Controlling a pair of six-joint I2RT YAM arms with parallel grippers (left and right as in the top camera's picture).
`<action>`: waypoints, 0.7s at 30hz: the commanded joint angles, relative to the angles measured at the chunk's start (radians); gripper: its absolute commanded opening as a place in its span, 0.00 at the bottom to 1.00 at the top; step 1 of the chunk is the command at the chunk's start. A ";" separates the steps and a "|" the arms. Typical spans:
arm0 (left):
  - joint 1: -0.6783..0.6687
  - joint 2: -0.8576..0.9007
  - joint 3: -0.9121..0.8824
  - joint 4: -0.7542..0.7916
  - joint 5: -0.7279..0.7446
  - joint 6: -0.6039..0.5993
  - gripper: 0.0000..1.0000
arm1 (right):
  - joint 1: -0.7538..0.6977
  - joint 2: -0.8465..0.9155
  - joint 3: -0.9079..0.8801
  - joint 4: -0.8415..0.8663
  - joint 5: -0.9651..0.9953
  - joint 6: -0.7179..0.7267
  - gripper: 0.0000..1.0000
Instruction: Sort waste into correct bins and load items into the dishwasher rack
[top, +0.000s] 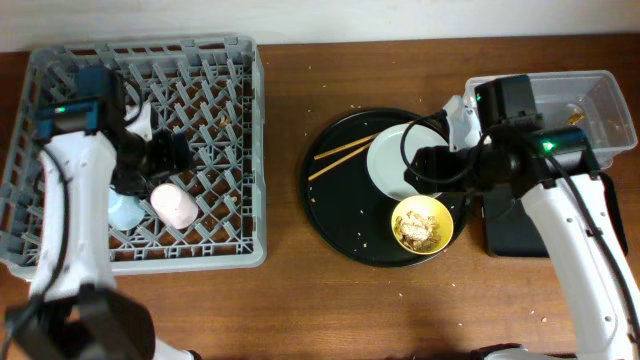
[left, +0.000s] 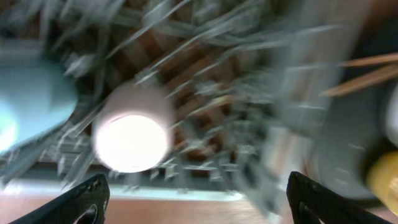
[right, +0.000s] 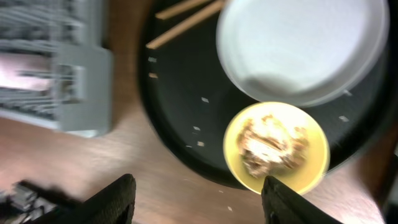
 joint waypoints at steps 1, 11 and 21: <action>-0.048 -0.221 0.063 0.042 0.267 0.191 0.94 | 0.015 0.046 -0.153 0.073 0.089 0.044 0.51; -0.219 -0.324 0.055 0.026 0.269 0.191 0.96 | 0.282 0.379 -0.327 0.365 0.316 0.173 0.22; -0.219 -0.324 0.055 0.016 0.262 0.191 0.98 | 0.257 0.319 -0.305 0.378 0.233 0.202 0.04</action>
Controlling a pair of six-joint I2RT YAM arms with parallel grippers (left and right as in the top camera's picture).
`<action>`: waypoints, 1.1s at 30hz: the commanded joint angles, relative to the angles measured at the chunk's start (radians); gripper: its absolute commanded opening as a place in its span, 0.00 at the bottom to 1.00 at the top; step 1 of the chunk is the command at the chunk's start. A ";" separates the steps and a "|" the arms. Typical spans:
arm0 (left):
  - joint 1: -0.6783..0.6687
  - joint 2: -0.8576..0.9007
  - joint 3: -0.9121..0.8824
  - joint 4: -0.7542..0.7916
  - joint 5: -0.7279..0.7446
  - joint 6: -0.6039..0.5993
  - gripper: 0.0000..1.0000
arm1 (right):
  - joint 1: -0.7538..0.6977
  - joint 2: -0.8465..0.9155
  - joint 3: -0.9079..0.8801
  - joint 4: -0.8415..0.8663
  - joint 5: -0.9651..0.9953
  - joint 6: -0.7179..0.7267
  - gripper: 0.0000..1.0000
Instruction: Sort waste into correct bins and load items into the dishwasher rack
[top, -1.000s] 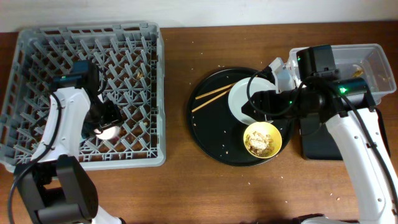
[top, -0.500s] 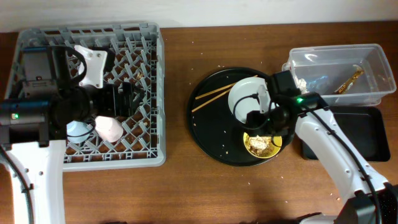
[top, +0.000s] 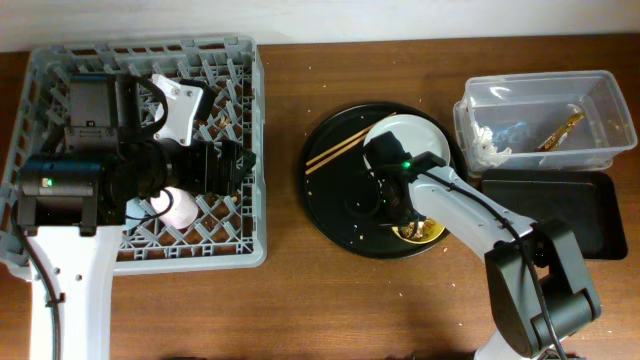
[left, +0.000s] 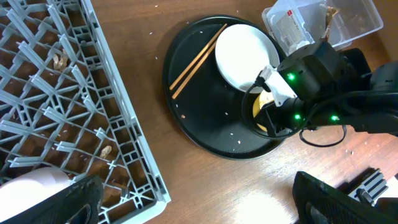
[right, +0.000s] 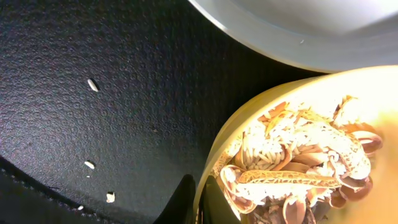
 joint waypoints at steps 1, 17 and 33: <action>-0.001 0.000 0.001 -0.001 0.003 0.020 0.99 | -0.051 -0.109 0.013 -0.026 -0.224 -0.069 0.04; -0.001 0.001 0.001 0.002 -0.031 0.020 0.99 | -1.110 -0.393 -0.420 0.499 -1.115 -0.271 0.04; -0.001 0.002 0.001 0.007 -0.031 0.020 0.99 | -1.269 -0.391 -0.433 0.411 -1.565 -0.531 0.04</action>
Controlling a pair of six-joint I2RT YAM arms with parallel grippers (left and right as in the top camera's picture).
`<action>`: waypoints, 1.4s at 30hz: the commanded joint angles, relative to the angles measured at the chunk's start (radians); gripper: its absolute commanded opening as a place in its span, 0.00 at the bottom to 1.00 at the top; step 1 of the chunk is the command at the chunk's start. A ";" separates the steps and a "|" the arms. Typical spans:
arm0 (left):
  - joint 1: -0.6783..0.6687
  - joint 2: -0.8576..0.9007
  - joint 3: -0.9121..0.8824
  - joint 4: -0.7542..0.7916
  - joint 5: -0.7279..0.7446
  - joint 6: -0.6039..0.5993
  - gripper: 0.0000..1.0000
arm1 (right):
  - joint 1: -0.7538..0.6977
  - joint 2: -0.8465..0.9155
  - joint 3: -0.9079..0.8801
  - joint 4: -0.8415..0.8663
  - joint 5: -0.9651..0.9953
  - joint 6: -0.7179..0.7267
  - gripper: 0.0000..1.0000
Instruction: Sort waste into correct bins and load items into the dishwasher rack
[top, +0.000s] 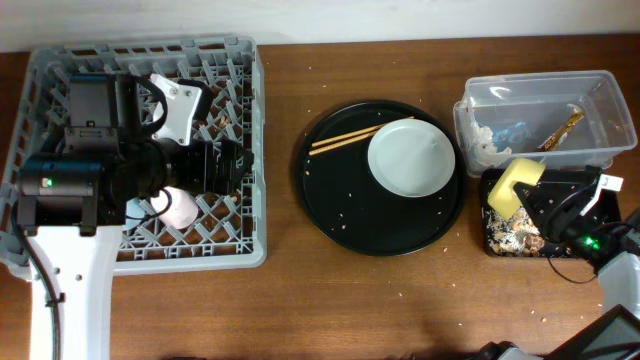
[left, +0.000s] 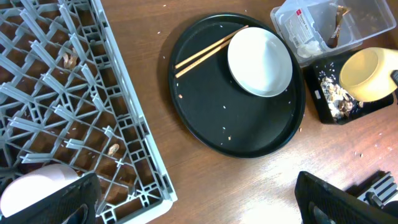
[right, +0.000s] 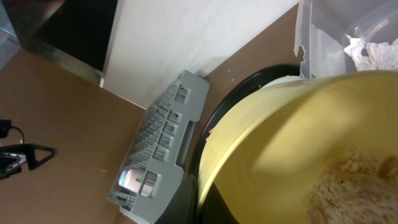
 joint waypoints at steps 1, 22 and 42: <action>-0.001 0.002 0.001 0.011 0.000 0.020 0.99 | -0.052 0.004 -0.011 -0.002 0.027 0.018 0.04; -0.001 0.002 0.001 0.019 0.004 0.019 0.99 | -0.021 0.048 -0.022 0.037 -0.029 0.109 0.04; -0.001 0.002 0.001 0.023 0.011 0.013 0.99 | 1.511 0.205 0.273 -0.100 1.538 0.227 0.06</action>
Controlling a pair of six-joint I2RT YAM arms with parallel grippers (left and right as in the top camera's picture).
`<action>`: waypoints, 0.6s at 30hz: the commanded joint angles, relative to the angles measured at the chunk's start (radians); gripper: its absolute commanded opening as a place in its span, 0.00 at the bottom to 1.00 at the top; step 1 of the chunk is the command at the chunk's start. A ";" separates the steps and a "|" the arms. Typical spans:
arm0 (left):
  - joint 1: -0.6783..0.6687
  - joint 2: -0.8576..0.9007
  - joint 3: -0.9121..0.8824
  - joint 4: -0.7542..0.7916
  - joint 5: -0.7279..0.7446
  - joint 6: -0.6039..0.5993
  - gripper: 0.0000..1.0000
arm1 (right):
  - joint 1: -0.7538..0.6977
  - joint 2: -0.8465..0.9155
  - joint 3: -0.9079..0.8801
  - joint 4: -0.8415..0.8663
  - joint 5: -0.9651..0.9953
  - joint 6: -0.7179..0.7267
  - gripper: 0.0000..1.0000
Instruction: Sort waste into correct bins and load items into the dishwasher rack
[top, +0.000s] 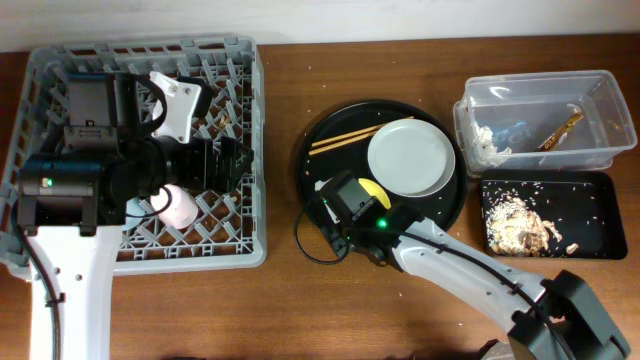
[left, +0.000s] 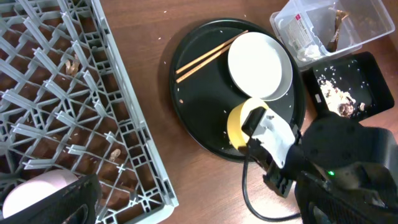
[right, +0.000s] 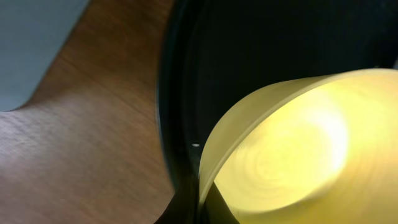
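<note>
My right gripper (right: 200, 205) is shut on the rim of the yellow bowl (right: 280, 155), whose inside is bare. From overhead the bowl (top: 372, 190) hangs tilted over the front left of the round black tray (top: 330, 170), near its edge. A white plate (top: 410, 158) and two chopsticks (top: 345, 140) lie on that tray. The grey dishwasher rack (top: 250, 120) stands at the left with a pink cup (top: 178, 208) in it. My left gripper (top: 222, 160) hovers open and empty above the rack; its fingers (left: 68, 199) frame the left wrist view.
Food scraps lie in the flat black bin (top: 600, 195) at the right. Behind it stands the clear plastic bin (top: 545, 85) with paper and other waste. A pale blue cup (top: 125, 210) sits half hidden in the rack. Crumbs dot the wooden table.
The right gripper, which held the bowl tipped over the flat black bin, now holds it empty over the front left of the round tray. The left arm has not moved.
First the left gripper was low in the rack by the pink cup, and the right gripper was open above the bowl of food. Then the left arm stood higher and the right gripper was on the bowl's rim. The bowl was over the black bin, and now is empty over the tray.
</note>
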 joint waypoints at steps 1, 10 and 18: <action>0.000 0.001 0.002 0.006 0.011 0.013 0.99 | -0.038 0.029 0.020 -0.030 0.048 -0.019 0.33; -0.279 0.253 0.002 0.180 -0.217 0.066 0.90 | -0.463 -0.532 0.165 -0.333 -0.231 0.192 0.77; -0.441 0.824 0.002 0.618 -0.230 0.152 0.58 | -0.661 -0.514 0.164 -0.587 -0.226 0.182 0.83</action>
